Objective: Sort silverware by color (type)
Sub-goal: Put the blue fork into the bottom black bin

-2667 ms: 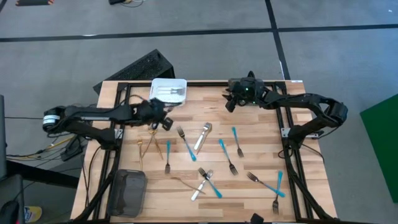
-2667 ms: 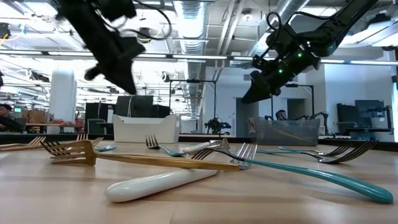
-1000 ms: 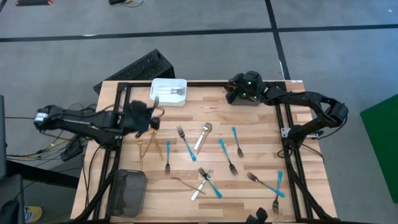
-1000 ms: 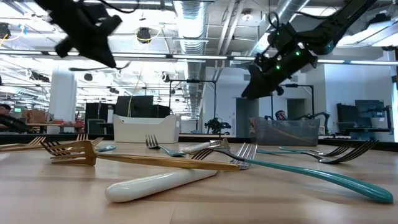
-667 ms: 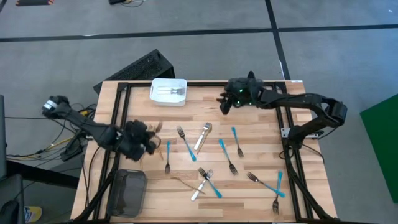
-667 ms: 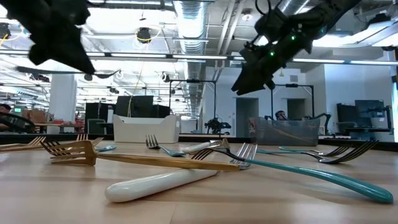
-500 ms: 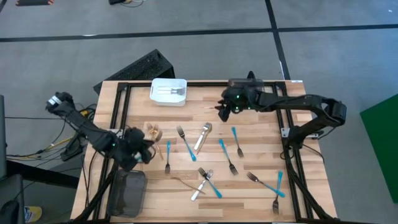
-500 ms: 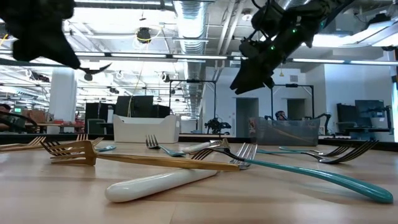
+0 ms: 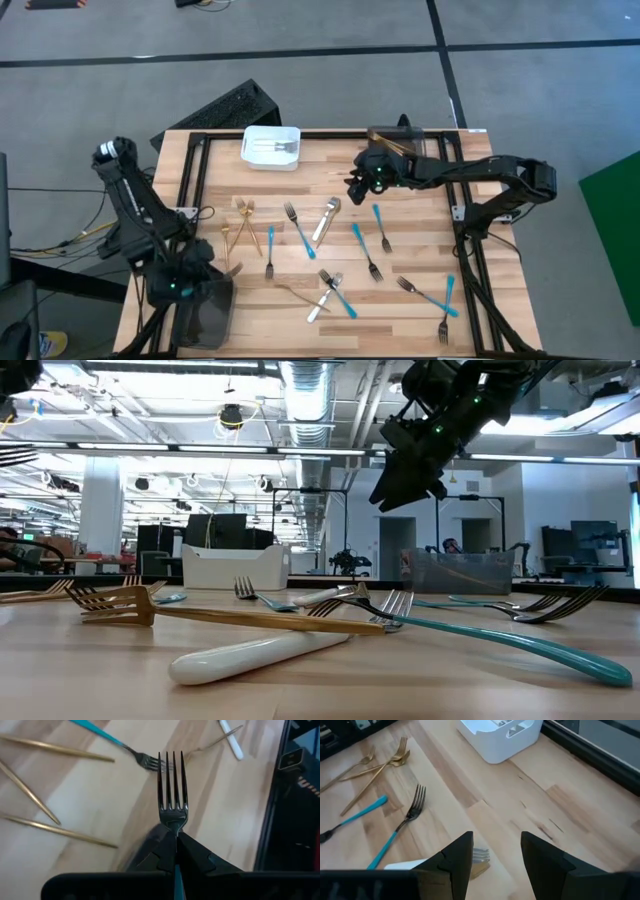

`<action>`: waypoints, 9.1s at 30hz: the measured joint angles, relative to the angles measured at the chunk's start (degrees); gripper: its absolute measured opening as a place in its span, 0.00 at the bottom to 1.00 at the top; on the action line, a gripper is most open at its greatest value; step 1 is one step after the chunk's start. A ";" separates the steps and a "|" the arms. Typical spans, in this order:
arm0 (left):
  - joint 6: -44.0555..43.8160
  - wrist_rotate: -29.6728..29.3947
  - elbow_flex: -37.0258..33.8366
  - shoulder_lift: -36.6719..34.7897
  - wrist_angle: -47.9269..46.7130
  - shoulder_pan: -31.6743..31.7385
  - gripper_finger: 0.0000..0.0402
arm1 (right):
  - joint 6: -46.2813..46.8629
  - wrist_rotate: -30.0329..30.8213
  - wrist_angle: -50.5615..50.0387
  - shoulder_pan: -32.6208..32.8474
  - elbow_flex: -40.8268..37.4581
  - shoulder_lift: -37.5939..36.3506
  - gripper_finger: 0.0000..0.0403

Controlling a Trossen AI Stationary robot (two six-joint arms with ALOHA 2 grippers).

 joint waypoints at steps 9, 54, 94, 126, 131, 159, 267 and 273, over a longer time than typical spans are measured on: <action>-12.83 14.33 0.50 3.06 2.38 -5.02 0.00 | 0.60 0.11 0.29 1.80 0.00 0.00 0.47; 6.91 12.99 3.84 11.87 -0.23 14.49 0.43 | 9.51 0.12 -33.90 9.88 5.95 -0.05 0.47; 83.76 6.91 -10.97 7.82 65.19 49.49 0.43 | 71.84 -6.18 -37.90 62.32 -3.42 0.14 0.42; 79.46 5.03 -10.97 7.82 63.53 49.46 0.43 | 60.28 0.36 -22.28 56.98 -17.16 -0.08 0.12; 79.39 5.03 -10.97 7.82 63.55 49.46 0.43 | 57.01 12.92 -19.84 52.90 -17.58 0.21 0.03; 74.65 0.49 -10.97 7.82 62.92 49.46 0.43 | 36.12 10.88 -15.72 44.92 -16.24 6.84 0.35; 83.53 25.21 -4.00 26.23 91.01 67.22 0.40 | -24.25 6.24 62.46 17.76 -16.22 12.35 0.05; 84.10 26.25 -4.00 26.23 90.85 67.32 0.26 | -24.46 6.20 62.50 17.79 -16.22 12.35 0.05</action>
